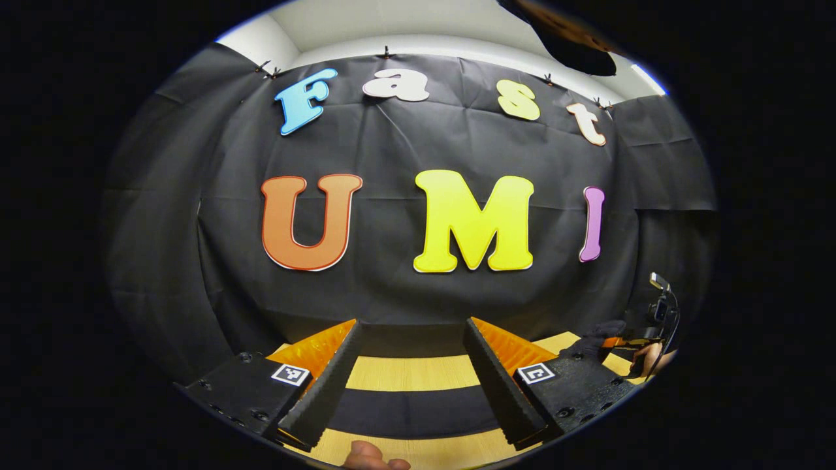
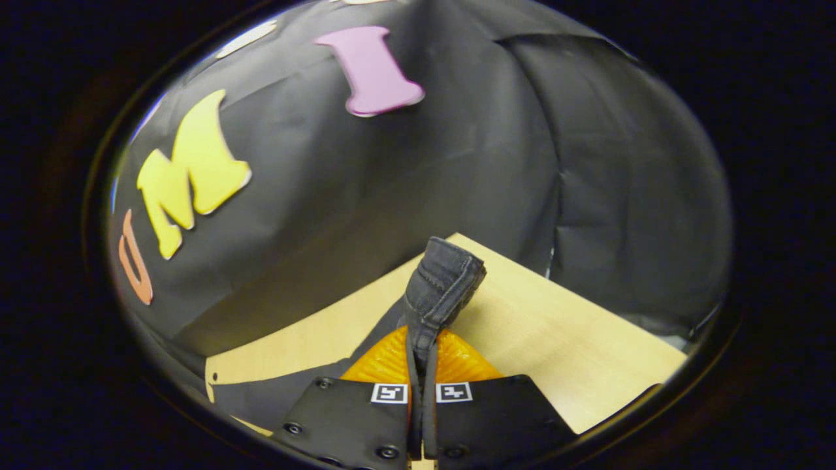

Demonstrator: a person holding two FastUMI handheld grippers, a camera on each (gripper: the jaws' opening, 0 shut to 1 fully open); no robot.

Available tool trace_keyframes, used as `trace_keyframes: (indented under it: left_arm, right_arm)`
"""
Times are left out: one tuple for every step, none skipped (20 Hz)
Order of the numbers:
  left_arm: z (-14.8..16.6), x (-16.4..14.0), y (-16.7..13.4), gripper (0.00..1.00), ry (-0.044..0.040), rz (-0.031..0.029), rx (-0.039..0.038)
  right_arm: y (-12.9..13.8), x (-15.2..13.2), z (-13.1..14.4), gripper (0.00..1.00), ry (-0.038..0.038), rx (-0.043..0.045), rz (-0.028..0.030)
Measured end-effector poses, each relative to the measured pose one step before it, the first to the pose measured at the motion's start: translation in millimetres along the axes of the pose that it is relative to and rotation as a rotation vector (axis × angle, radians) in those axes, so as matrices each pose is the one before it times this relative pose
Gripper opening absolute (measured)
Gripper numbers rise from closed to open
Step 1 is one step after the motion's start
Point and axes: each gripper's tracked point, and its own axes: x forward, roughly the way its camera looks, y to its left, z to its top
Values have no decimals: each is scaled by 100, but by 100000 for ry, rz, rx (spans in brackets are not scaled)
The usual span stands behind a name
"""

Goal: Grasp the waist and the cuffs of the jeans and fold them to make the two legs overlap; first hold the waist and fold one-third of the jeans toward the cuffs, then hold the cuffs and fold the remaining one-third in the same direction to finish folding.

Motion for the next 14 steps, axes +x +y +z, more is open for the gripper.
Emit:
trace_keyframes:
  left_arm:
    - [-100,-261,336,99,55,572,-558]
    - [46,-247,246,99,121,546,-411]
    - [-148,-186,269,99,422,522,-426]
    - [-168,-317,277,99,544,299,-397]
    - [60,-239,265,99,59,422,-90]
    - [94,-224,269,99,84,384,337]
    - [-3,-302,195,99,111,249,391]
    - [-343,-273,90,99,1174,-30,120]
    - [-212,-384,403,99,868,554,190]
    - [-72,-321,354,94,601,488,127]
    - [-124,-258,335,99,560,674,234]
    - [-71,-295,383,99,385,831,215]
    - [-103,-313,357,99,442,753,65]
    - [2,-277,388,100,124,1011,181]
  right_arm:
    - [1996,-620,466,1,-2451,-4301,2412]
    - [1773,-699,495,1,-2424,-3402,2798]
    - [1848,-660,450,1,-1545,-2845,2798]
    - [2033,-240,213,1,-1161,-2142,3182]
    - [1935,-176,110,1,-1381,-2133,2945]
    - [1689,-142,160,1,-1110,-2781,2713]
    - [1709,-353,31,1,-1215,-3241,2627]
    - [1685,-64,-69,1,-655,-3123,2698]
    - [1545,-279,-168,1,-398,-2803,2590]
    - [1457,-288,-48,1,-193,-2284,2501]
    - [1430,-55,-90,1,-435,-2462,2267]
    - [1350,283,-303,1,-394,-2593,1875]
    - [1435,98,-379,1,-23,-2743,2511]
    - [1584,158,-610,0,609,-2848,1699]
